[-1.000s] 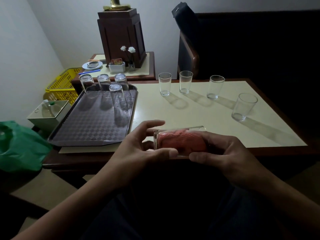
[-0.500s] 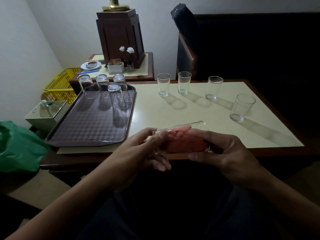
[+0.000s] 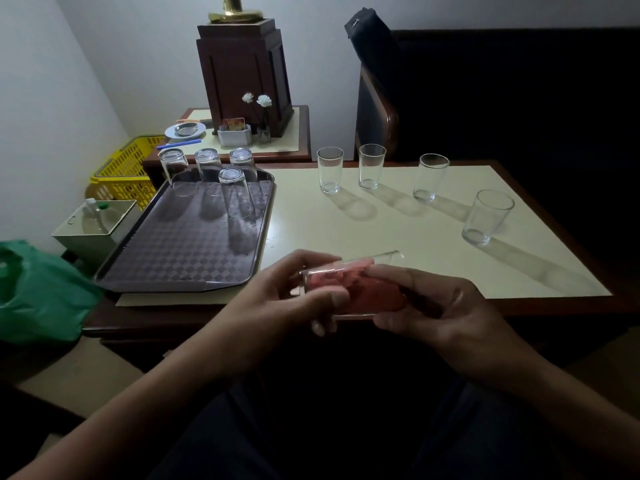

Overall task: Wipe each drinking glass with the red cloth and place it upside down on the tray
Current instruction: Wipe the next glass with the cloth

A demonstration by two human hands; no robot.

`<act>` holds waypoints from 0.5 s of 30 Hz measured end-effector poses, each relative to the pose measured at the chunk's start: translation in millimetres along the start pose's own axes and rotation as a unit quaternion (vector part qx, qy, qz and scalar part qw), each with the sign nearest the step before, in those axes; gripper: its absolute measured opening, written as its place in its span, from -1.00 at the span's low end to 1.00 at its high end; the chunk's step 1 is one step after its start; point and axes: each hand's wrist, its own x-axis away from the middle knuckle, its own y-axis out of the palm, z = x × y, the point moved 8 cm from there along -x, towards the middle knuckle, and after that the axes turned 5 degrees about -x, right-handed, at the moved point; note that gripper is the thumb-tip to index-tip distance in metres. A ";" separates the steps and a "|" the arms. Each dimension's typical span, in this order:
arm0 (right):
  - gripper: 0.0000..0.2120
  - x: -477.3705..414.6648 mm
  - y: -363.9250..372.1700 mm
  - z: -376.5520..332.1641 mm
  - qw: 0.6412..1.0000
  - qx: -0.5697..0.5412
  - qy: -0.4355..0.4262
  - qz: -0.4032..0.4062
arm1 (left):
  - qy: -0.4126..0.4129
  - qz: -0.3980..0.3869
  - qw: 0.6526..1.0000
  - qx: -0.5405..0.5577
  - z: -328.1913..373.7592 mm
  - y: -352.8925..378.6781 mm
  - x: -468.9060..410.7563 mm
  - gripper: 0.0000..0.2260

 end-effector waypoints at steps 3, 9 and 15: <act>-0.49 -0.9 3.5 -3.6 0.999 0.008 0.016 -0.027 | 0.085 0.016 0.993 -0.082 9.5 -4.4 1.9 -0.49; -0.58 1.8 1.8 -4.7 0.999 0.046 0.012 -0.005 | -0.080 -0.033 0.993 0.084 -12.4 11.7 -0.4 -0.58; -0.67 1.6 -2.2 16.4 0.986 -0.074 0.149 -0.003 | 0.058 -0.027 0.997 -0.053 -0.6 -1.7 -1.5 -0.49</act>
